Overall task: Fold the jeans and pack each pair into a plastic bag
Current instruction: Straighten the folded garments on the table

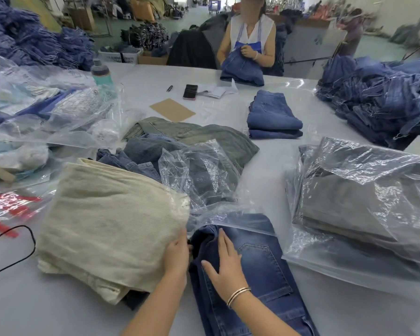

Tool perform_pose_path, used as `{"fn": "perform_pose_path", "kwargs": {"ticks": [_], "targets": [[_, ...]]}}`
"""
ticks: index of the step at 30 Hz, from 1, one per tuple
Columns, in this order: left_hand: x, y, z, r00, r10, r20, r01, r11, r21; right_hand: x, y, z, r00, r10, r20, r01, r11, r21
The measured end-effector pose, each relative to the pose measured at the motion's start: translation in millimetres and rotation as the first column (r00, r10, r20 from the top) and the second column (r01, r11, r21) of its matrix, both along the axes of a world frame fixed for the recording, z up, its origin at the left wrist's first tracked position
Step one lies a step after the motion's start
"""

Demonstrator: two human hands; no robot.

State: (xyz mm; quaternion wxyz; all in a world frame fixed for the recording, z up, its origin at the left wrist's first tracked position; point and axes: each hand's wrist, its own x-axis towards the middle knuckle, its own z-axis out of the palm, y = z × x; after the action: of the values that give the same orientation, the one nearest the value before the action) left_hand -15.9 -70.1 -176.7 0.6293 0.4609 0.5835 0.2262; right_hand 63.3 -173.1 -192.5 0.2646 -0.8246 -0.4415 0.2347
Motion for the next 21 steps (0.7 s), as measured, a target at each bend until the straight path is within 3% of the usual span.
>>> {"fn": "perform_pose_path", "kwargs": {"ticks": [6, 9, 12, 14, 16, 18, 21], "targets": [[-4, -9, 1, 0.993, -0.003, 0.115, 0.004, 1.000, -0.003, -9, 12, 9, 0.991, 0.035, 0.127, -0.019, 0.992, -0.122], [-16, -26, -3, 0.980, 0.163, 0.117, -0.176, 0.978, 0.110, -14, 24, 9, 0.987, 0.092, 0.135, -0.065, 0.979, -0.192], [-22, -30, -6, 0.955, 0.272, 0.120, -0.285, 0.952, 0.111, -21, 27, 5, 0.974, 0.151, 0.168, -0.107, 0.963, -0.249], [-25, -26, -3, 0.978, 0.202, 0.042, -0.207, 0.962, 0.180, -21, 21, 0, 0.964, 0.170, 0.203, -0.114, 0.958, -0.264], [-28, -19, 2, 0.993, 0.101, -0.064, -0.067, 0.915, 0.399, -18, 11, -5, 0.951, 0.204, 0.234, -0.139, 0.954, -0.267], [-31, -15, 5, 0.982, 0.017, -0.187, 0.105, 0.777, 0.621, -15, 4, -7, 0.948, 0.221, 0.230, -0.155, 0.950, -0.273], [-30, -11, 9, 0.938, -0.021, -0.346, 0.283, 0.624, 0.729, -18, 5, -6, 0.940, 0.224, 0.259, -0.151, 0.950, -0.274]]}}
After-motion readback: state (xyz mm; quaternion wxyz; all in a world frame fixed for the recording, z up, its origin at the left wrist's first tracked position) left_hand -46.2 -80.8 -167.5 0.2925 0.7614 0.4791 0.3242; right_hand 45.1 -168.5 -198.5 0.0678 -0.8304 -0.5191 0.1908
